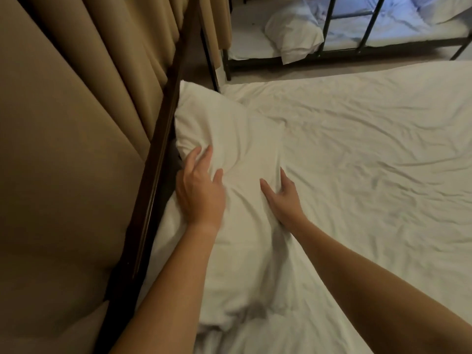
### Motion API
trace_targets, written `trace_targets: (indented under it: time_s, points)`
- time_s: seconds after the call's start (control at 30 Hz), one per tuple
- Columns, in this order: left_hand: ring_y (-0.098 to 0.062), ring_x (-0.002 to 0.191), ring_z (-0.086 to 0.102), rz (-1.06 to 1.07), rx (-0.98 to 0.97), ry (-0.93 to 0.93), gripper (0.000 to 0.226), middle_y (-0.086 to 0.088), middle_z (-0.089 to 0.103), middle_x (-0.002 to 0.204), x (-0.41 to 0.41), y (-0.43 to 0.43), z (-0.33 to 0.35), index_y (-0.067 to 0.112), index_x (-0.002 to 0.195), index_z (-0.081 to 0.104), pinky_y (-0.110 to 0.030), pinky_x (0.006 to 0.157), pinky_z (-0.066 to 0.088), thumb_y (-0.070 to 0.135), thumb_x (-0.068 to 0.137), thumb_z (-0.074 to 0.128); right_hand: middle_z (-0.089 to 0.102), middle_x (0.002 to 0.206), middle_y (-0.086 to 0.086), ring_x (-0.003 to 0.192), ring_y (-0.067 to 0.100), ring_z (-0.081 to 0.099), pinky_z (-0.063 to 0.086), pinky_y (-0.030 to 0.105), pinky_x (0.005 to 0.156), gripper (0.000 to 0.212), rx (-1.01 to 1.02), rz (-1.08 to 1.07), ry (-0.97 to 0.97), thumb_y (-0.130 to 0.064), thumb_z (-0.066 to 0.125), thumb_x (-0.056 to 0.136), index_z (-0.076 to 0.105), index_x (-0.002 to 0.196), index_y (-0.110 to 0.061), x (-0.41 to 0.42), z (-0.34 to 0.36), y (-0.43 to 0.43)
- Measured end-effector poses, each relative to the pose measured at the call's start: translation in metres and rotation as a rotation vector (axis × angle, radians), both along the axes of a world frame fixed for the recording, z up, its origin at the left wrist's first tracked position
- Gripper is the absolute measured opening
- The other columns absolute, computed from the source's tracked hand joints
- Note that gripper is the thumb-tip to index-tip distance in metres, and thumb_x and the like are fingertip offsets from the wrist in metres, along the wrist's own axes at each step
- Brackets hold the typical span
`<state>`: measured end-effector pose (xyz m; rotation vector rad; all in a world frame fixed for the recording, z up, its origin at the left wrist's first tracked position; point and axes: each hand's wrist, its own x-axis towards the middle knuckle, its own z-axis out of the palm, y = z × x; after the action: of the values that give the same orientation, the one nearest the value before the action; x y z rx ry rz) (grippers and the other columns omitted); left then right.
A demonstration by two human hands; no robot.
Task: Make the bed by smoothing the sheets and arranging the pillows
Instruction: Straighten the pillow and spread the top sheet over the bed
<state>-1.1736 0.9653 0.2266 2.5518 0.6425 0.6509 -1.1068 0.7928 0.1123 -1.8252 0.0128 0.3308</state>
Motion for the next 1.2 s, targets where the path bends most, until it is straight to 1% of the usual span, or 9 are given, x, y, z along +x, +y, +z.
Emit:
trace_targets:
  time_s: [0.13, 0.23, 0.3, 0.4, 0.5, 0.67, 0.83, 1.0, 1.2]
  points:
    - [-0.023, 0.122, 0.057, -0.029, 0.043, -0.087, 0.052, 0.006, 0.053, 0.147, 0.038, 0.020, -0.014, 0.027, 0.139, 0.063, -0.034, 0.103, 0.043, 0.012, 0.090, 0.071, 0.060, 0.135, -0.012, 0.128, 0.009, 0.055, 0.045, 0.043, 0.111, 0.076, -0.017, -0.015, 0.004, -0.085, 0.057, 0.077, 0.046, 0.143, -0.049, 0.045, -0.029, 0.028]
    - [-0.029, 0.122, 0.054, -0.048, 0.086, -0.028, 0.049, 0.002, 0.049, 0.150, 0.052, 0.032, -0.046, 0.026, 0.139, 0.062, -0.040, 0.103, 0.046, 0.012, 0.093, 0.067, 0.029, 0.163, 0.002, 0.151, 0.019, 0.028, 0.023, 0.042, 0.124, 0.087, -0.150, 0.087, 0.117, -0.080, 0.049, 0.086, 0.023, 0.159, -0.039, 0.056, -0.055, 0.034]
    - [-0.032, 0.133, 0.044, -0.093, 0.138, 0.140, 0.049, -0.002, 0.041, 0.156, 0.050, 0.035, -0.072, 0.024, 0.145, 0.056, -0.043, 0.108, 0.044, 0.020, 0.096, 0.065, 0.014, 0.169, 0.006, 0.155, 0.024, 0.017, 0.016, 0.043, 0.126, 0.087, -0.252, 0.202, 0.197, -0.077, 0.045, 0.090, 0.014, 0.161, -0.038, 0.056, -0.074, 0.034]
    - [-0.030, 0.152, 0.018, -0.150, 0.179, 0.462, 0.060, -0.004, 0.021, 0.166, 0.034, 0.032, -0.111, 0.025, 0.154, 0.039, -0.048, 0.119, 0.032, 0.039, 0.099, 0.059, 0.017, 0.168, 0.011, 0.154, 0.028, 0.021, 0.020, 0.046, 0.125, 0.092, -0.338, 0.312, 0.236, -0.083, 0.044, 0.086, 0.014, 0.161, -0.039, 0.045, -0.101, 0.032]
    - [-0.027, 0.156, 0.002, -0.163, 0.129, 0.627, 0.068, 0.000, 0.006, 0.170, 0.010, 0.029, -0.137, 0.026, 0.159, 0.028, -0.048, 0.123, 0.024, 0.047, 0.100, 0.054, 0.023, 0.167, 0.011, 0.152, 0.028, 0.025, 0.023, 0.046, 0.124, 0.097, -0.352, 0.357, 0.278, -0.082, 0.047, 0.085, 0.013, 0.162, -0.034, 0.025, -0.117, 0.026]
    - [-0.030, 0.156, 0.004, -0.152, 0.190, 0.629, 0.065, -0.004, 0.010, 0.170, -0.008, 0.018, -0.134, 0.026, 0.159, 0.030, -0.046, 0.126, 0.019, 0.043, 0.101, 0.054, 0.026, 0.165, 0.009, 0.151, 0.027, 0.028, 0.026, 0.045, 0.123, 0.095, -0.360, 0.366, 0.279, -0.075, 0.052, 0.088, 0.013, 0.162, -0.030, 0.001, -0.114, 0.001]
    - [-0.030, 0.156, 0.003, -0.131, 0.157, 0.662, 0.064, -0.007, 0.010, 0.170, -0.025, -0.013, -0.113, 0.026, 0.160, 0.028, -0.047, 0.127, 0.015, 0.044, 0.103, 0.050, 0.029, 0.163, 0.008, 0.146, 0.029, 0.036, 0.032, 0.044, 0.118, 0.094, -0.377, 0.340, 0.256, -0.073, 0.053, 0.089, 0.015, 0.162, -0.030, -0.025, -0.083, -0.045]
    - [-0.031, 0.157, 0.002, -0.133, 0.124, 0.670, 0.064, -0.007, 0.007, 0.171, -0.049, -0.071, -0.079, 0.027, 0.161, 0.025, -0.048, 0.127, 0.013, 0.045, 0.104, 0.046, 0.031, 0.161, 0.007, 0.143, 0.031, 0.038, 0.035, 0.048, 0.116, 0.094, -0.453, 0.333, 0.194, -0.075, 0.051, 0.088, 0.017, 0.162, -0.029, -0.046, -0.042, -0.124]
    - [-0.029, 0.157, 0.002, -0.139, 0.082, 0.625, 0.063, -0.006, 0.008, 0.170, -0.080, -0.183, -0.026, 0.027, 0.161, 0.025, -0.049, 0.126, 0.017, 0.047, 0.104, 0.044, 0.029, 0.163, 0.004, 0.148, 0.032, 0.028, 0.035, 0.050, 0.115, 0.087, -0.554, 0.300, 0.072, -0.073, 0.048, 0.091, 0.016, 0.161, -0.033, -0.077, 0.019, -0.253]
